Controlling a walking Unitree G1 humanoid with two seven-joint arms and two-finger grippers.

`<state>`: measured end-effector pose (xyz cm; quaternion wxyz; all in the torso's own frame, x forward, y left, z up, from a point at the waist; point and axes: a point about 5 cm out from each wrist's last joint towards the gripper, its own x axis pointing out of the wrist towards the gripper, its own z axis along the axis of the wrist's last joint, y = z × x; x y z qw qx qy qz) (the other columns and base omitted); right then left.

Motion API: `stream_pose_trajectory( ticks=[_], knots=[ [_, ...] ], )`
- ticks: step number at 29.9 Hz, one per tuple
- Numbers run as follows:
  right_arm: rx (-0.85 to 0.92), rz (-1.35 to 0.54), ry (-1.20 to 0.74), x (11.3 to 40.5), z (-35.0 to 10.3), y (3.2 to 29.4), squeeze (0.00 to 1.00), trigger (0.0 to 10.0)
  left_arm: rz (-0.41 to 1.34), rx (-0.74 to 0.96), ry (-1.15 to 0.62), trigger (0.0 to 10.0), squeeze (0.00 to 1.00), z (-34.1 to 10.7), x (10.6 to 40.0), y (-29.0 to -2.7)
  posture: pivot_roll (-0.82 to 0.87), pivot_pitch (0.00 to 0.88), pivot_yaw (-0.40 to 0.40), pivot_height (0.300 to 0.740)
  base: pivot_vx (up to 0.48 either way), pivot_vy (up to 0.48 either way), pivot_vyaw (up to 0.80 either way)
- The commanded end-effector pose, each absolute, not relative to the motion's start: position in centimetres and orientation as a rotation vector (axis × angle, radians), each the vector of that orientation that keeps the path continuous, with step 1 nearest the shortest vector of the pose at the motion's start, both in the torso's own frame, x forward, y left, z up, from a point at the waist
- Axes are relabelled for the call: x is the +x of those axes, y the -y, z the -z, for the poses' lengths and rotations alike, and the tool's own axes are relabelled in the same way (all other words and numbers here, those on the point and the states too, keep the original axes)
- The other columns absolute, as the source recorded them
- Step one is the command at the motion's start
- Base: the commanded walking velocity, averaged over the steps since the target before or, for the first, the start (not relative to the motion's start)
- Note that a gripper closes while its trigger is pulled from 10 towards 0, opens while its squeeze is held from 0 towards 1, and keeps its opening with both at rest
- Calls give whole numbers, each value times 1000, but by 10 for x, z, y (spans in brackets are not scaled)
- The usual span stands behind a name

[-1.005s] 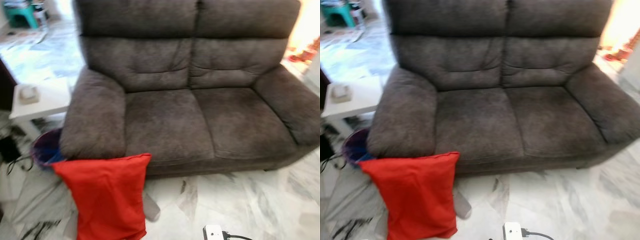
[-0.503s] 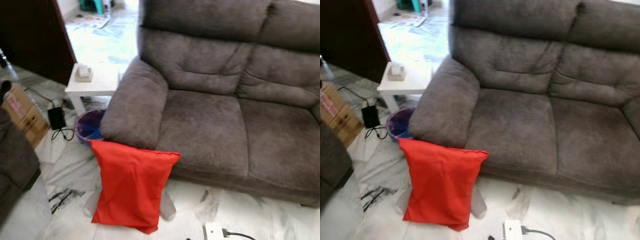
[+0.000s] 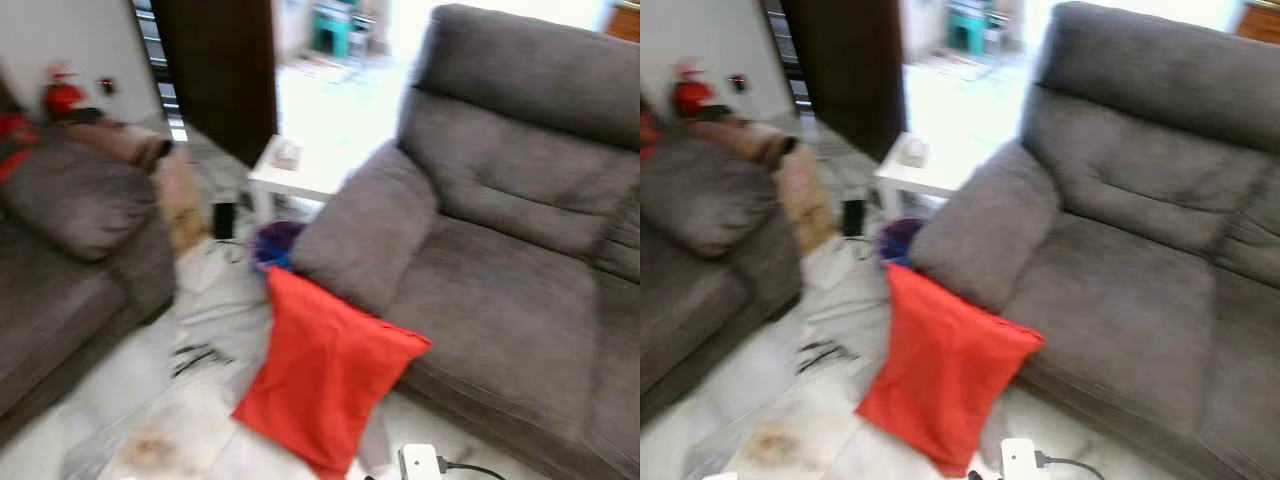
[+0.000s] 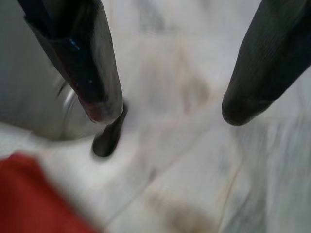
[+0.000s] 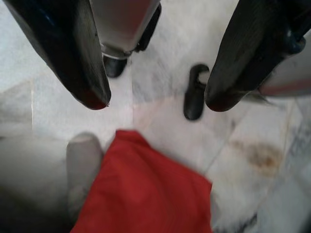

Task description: Move the pillow to the sofa from floor

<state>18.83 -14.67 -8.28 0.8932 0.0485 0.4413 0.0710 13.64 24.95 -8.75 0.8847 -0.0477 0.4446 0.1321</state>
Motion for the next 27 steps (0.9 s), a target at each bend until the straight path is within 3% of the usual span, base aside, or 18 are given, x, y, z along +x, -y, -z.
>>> stream_pose_trajectory(
  ticks=[1, 5, 17, 27],
  knots=[
    [105, -143, -935, 183, 85, 146, 0, 10000, -287, -112, -967, 10000, 0, 92, 124, -250, 137, 165, -43, 740, 0, 0, 800],
    [107, -141, -935, 183, 86, 146, 0, 10000, -287, -112, -968, 10000, 0, 92, 124, -250, 137, 166, -43, 740, 0, 0, 800],
    [131, -123, -936, 182, 86, 146, 0, 10000, -268, -86, -964, 10000, 0, 92, 124, -250, 137, 165, -43, 740, 0, 0, 0],
    [130, -126, -937, 182, 86, 147, 0, 10000, -265, -78, -966, 10000, 0, 92, 124, -250, 138, 166, -44, 740, 0, -435, 0]
  ],
)
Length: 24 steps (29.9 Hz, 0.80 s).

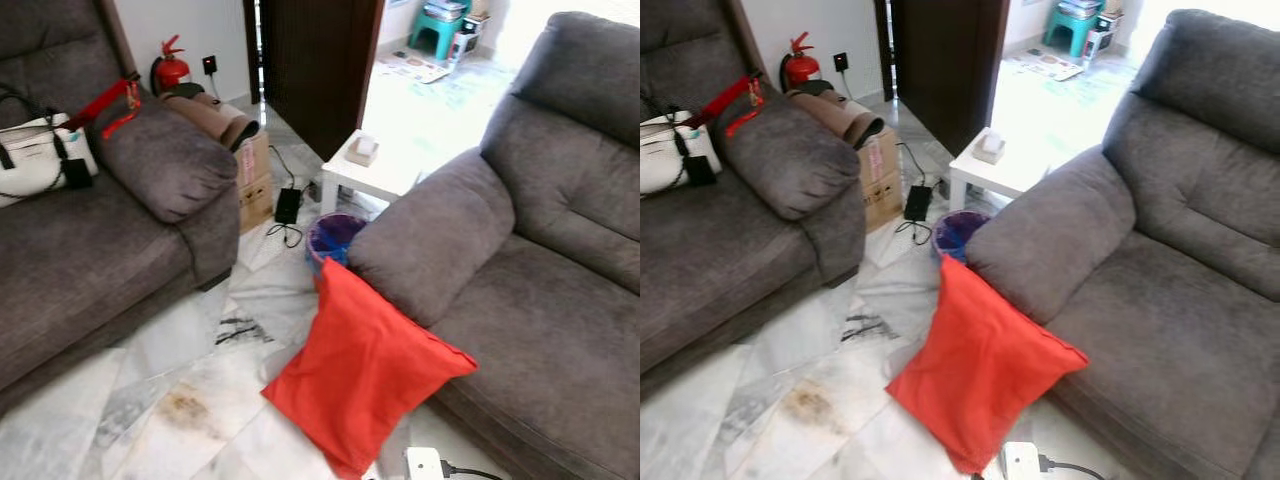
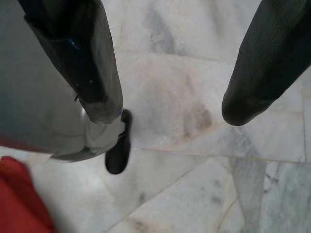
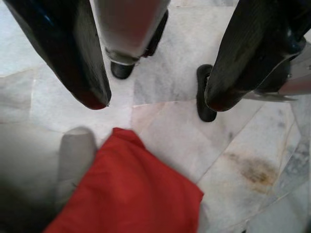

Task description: Move the pillow to the sofa from floor

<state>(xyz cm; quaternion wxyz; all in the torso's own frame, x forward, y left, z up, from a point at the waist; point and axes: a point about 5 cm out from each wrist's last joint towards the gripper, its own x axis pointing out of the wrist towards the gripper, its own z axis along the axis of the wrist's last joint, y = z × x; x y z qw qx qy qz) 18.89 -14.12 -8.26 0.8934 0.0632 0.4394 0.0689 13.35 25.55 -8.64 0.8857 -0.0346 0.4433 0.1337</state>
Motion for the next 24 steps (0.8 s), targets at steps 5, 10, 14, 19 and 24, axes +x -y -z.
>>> stream_pose_trajectory(
  ticks=[5, 10, 14, 19, 24],
  knots=[
    [131, -127, -937, 182, 86, 146, 0, 10000, -264, -75, -965, 10000, 0, 92, 124, -250, 138, 166, -44, 740, 0, -480, 0],
    [132, -127, -936, 182, 86, 146, 0, 10000, -266, -74, -966, 10000, 0, 92, 124, -251, 139, 164, -43, 740, 0, -454, 0],
    [135, -125, -934, 182, 86, 146, 0, 10000, -280, -85, -969, 10000, 0, 92, 123, -251, 139, 164, -43, 740, 0, -67, 0],
    [137, -125, -933, 182, 86, 146, 0, 10000, -286, -95, -961, 10000, 0, 92, 123, -251, 139, 164, -43, 740, 0, 0, 0],
    [138, -124, -931, 182, 86, 146, 0, 10000, -292, -104, -955, 10000, 0, 92, 124, -250, 139, 163, -45, 740, 0, 0, 0]
  ],
)
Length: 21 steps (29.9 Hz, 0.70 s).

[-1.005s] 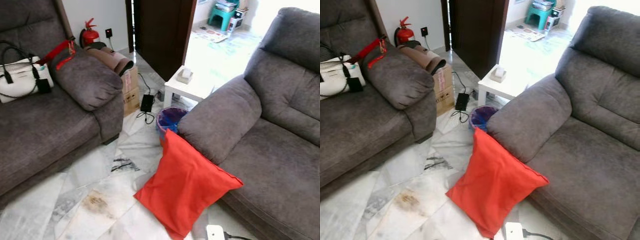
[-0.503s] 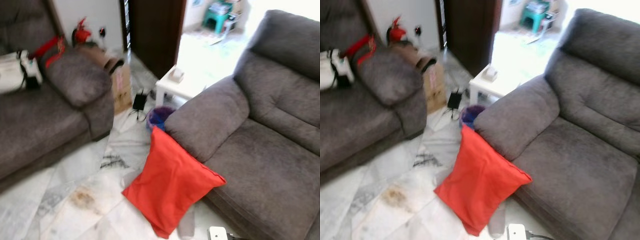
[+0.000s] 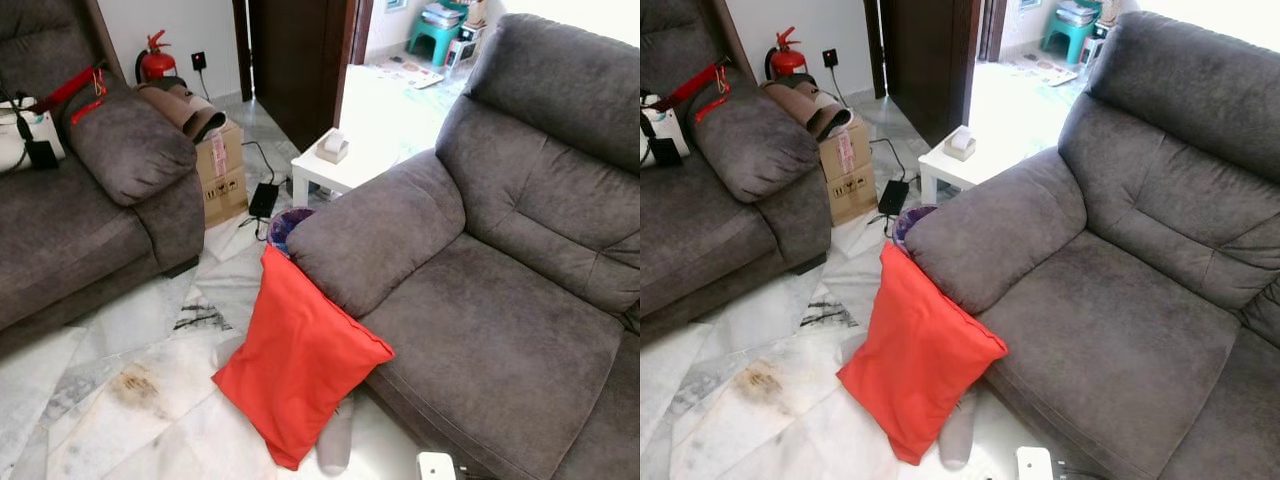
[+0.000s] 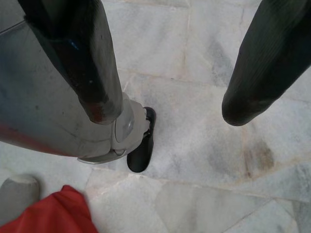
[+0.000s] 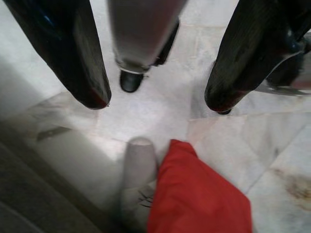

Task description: Move the pillow to the sofa from floor

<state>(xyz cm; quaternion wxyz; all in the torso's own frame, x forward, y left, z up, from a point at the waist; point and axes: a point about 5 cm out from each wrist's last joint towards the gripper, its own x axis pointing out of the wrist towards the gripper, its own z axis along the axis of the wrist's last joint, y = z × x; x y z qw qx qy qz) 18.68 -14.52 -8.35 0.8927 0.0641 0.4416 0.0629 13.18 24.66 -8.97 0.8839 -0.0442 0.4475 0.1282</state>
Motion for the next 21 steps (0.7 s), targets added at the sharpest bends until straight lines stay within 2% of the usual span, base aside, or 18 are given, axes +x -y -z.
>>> stream_pose_trajectory(
  ticks=[1, 13, 21],
  knots=[
    [138, -124, -931, 182, 86, 146, 0, 10000, -292, -104, -955, 10000, 0, 92, 124, -250, 139, 163, -45, 740, 0, 0, 0],
    [153, -122, -927, 182, 86, 146, 0, 10000, -308, -108, -949, 10000, 0, 92, 124, -250, 138, 162, -45, 740, 0, 0, 0],
    [157, -126, -923, 182, 86, 146, 0, 10000, -311, -112, -945, 10000, 0, 92, 124, -250, 138, 162, -45, 740, 258, 0, 0]
  ],
)
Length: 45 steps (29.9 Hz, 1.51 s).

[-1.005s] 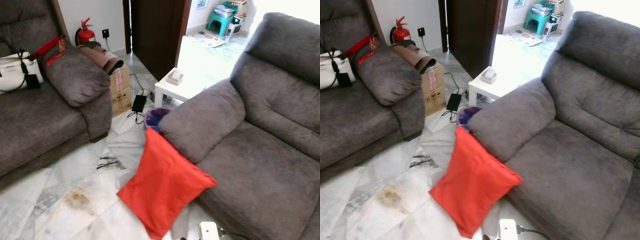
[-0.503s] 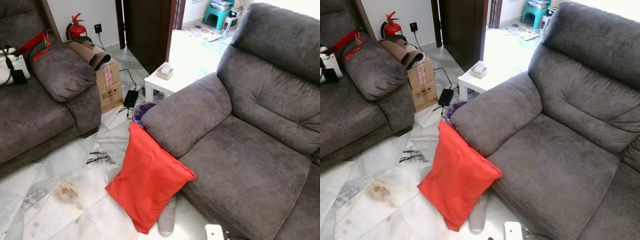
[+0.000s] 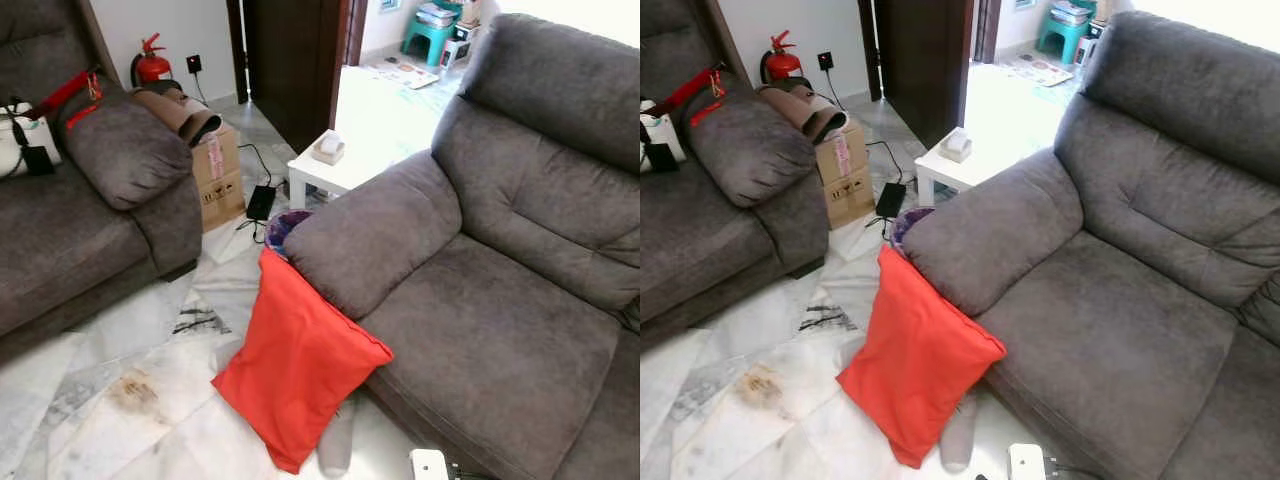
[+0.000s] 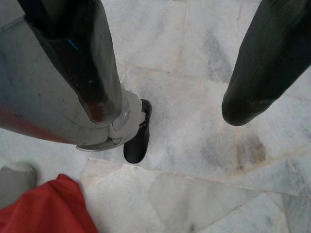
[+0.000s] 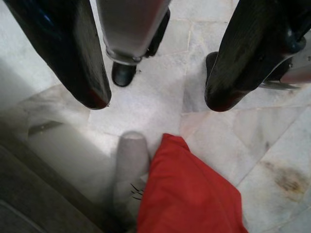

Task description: Move the pillow to the sofa from floor

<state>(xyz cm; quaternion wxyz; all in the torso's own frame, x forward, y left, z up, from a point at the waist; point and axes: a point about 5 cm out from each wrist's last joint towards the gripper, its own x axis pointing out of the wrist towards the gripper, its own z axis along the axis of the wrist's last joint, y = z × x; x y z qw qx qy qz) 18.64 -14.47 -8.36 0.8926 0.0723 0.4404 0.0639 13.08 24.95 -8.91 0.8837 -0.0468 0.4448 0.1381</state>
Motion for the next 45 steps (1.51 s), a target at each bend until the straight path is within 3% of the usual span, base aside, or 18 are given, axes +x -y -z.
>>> stream_pose_trajectory(
  ticks=[1, 15, 21, 29, 40, 41, 43, 45],
  knots=[
    [156, -127, -925, 182, 86, 146, 0, 10000, -312, -112, -945, 10000, 0, 92, 123, -250, 138, 160, -44, 740, 274, 0, 0],
    [148, -151, -919, 183, 85, 145, 0, 10000, -313, -109, -946, 10000, 0, 92, 123, -251, 138, 157, -45, 740, 286, 0, 0],
    [128, -146, -907, 184, 84, 146, 0, 10000, -313, -109, -944, 10000, 0, 92, 123, -250, 139, 156, -46, 740, 287, 0, 705],
    [156, -132, -912, 183, 85, 146, 0, 10000, -318, -79, -934, 10000, 0, 91, 124, -252, 137, 155, -45, 740, 0, 0, 0],
    [270, -68, -756, 190, 77, 142, 0, 10000, -330, 59, -722, 10000, 0, 75, 138, -259, 134, 136, -15, 740, 0, 0, 0],
    [278, -68, -741, 191, 76, 142, 0, 10000, -330, 66, -685, 10000, 0, 71, 143, -260, 130, 132, -11, 740, 0, 0, 0],
    [297, -68, -707, 192, 74, 141, 0, 10000, -302, 126, -472, 10000, 0, 40, 188, -267, 129, 130, -8, 740, 0, 0, 0],
    [298, -70, -694, 193, 73, 141, 0, 10000, -290, 148, -367, 10000, 0, 24, 202, -269, 134, 126, -7, 740, 0, 0, 0]
  ],
)
